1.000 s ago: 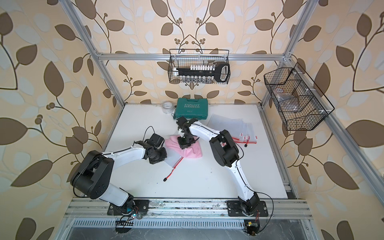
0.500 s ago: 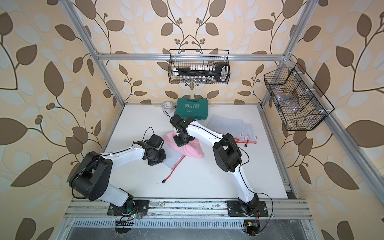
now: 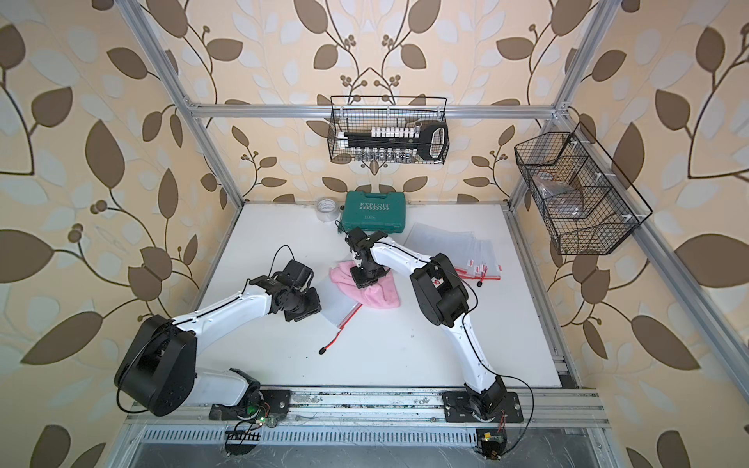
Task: Wipe the document bag
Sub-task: Adjust the document bag at the center of the board.
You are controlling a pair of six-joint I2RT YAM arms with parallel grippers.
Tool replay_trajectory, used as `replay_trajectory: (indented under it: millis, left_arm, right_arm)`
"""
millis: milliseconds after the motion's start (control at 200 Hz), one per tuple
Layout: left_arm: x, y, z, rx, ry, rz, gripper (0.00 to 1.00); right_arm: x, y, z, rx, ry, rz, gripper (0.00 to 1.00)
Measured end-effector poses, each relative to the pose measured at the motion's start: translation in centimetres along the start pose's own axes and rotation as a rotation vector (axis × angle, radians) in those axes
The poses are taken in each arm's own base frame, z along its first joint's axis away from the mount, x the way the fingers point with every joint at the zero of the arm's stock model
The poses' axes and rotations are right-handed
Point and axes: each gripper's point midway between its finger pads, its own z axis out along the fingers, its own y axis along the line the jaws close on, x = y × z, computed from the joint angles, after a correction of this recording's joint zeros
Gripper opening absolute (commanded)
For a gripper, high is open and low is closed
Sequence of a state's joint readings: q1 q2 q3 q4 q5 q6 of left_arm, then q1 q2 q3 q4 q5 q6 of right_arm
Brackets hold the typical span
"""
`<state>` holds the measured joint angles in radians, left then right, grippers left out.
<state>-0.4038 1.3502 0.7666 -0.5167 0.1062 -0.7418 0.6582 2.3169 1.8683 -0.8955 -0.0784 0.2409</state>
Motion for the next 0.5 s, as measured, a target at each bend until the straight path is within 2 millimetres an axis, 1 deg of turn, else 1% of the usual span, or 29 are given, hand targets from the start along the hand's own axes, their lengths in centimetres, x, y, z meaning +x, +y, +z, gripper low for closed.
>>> replay_trajectory:
  millis: [70, 130, 205, 275, 285, 325, 500]
  left_arm:
    - [-0.2, -0.3, -0.1, 0.031, -0.003, -0.016, 0.5]
    - [-0.2, -0.1, 0.5, 0.036, 0.008, -0.036, 0.51]
    - [0.0, 0.4, 1.8, 0.032, 0.032, -0.068, 0.52]
    - [0.7, 1.1, 3.3, 0.023, 0.068, -0.096, 0.53]
    - [0.8, 1.0, 3.3, 0.03, 0.077, -0.102, 0.54]
    - [-0.1, 0.3, 3.3, 0.063, 0.049, -0.107, 0.55]
    - [-1.2, -0.8, 4.4, 0.147, 0.011, -0.174, 0.55]
  right_arm:
    - [0.0, 0.0, 0.0, -0.004, -0.001, 0.001, 0.0]
    - [0.0, 0.0, 0.0, -0.007, -0.002, 0.002, 0.0]
    - [0.0, 0.0, 0.0, -0.011, -0.001, 0.003, 0.0]
    - [0.0, 0.0, 0.0, -0.014, -0.001, 0.001, 0.0]
    - [0.0, 0.0, 0.0, -0.013, -0.001, 0.001, 0.0]
    - [0.0, 0.0, -0.1, -0.015, -0.001, 0.001, 0.0]
    - [0.0, -0.1, -0.1, -0.026, -0.001, 0.008, 0.0]
